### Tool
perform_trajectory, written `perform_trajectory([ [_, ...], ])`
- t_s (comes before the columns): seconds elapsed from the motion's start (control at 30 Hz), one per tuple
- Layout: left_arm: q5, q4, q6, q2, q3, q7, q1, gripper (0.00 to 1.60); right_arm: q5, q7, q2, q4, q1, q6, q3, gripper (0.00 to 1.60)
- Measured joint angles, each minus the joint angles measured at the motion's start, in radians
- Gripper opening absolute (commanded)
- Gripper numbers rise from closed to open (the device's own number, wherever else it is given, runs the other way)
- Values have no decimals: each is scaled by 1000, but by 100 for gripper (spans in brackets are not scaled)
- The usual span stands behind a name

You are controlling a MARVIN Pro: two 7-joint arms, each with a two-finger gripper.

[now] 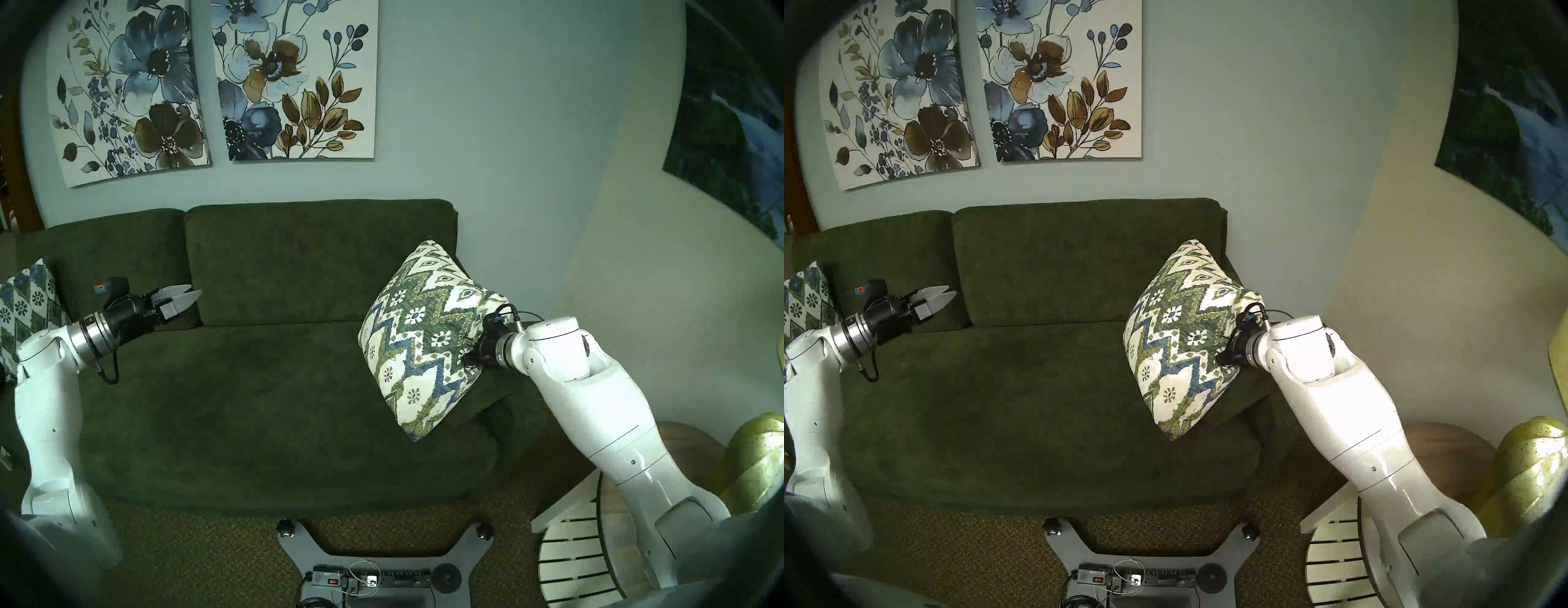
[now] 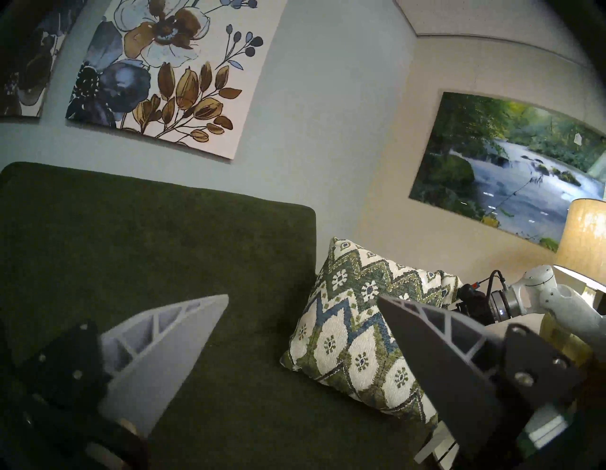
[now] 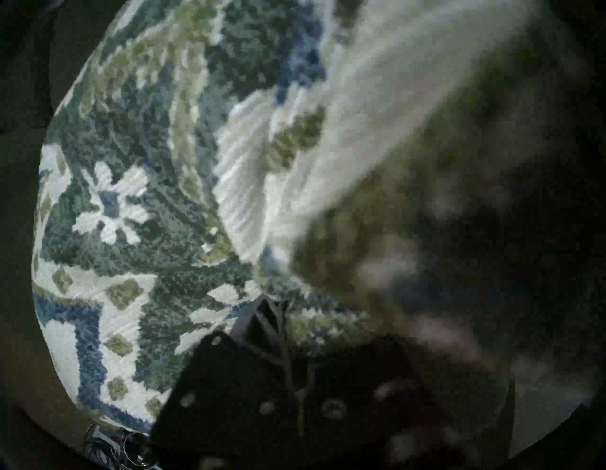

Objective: Fix throw pillow on sofa

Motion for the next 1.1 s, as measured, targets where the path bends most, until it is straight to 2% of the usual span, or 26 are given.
perform_trajectory([
  [0.2,0,12,6,7,3,4,-8,160,48,-21,-40,31,-1,0,-10,0],
  [0.43,-3,18,9,16,15,8,-16,160,77,-66,-86,62,13,0,-64,0],
  [0.47,-4,19,9,17,16,8,-17,160,79,-75,-88,62,15,0,-71,24],
  [0.5,-5,20,9,18,18,8,-18,160,82,-86,-89,62,19,0,-79,56],
  [0.53,-5,21,9,19,20,8,-19,160,84,-99,-89,61,21,0,-87,152],
  [0.57,-6,22,9,20,22,8,-19,160,86,-110,-89,60,23,0,-92,160],
  [0.83,-13,26,4,26,31,5,-22,160,87,-233,-46,-16,16,13,-152,160],
  [1.1,-14,24,1,29,34,3,-22,160,75,-308,33,-159,-36,20,-146,160],
])
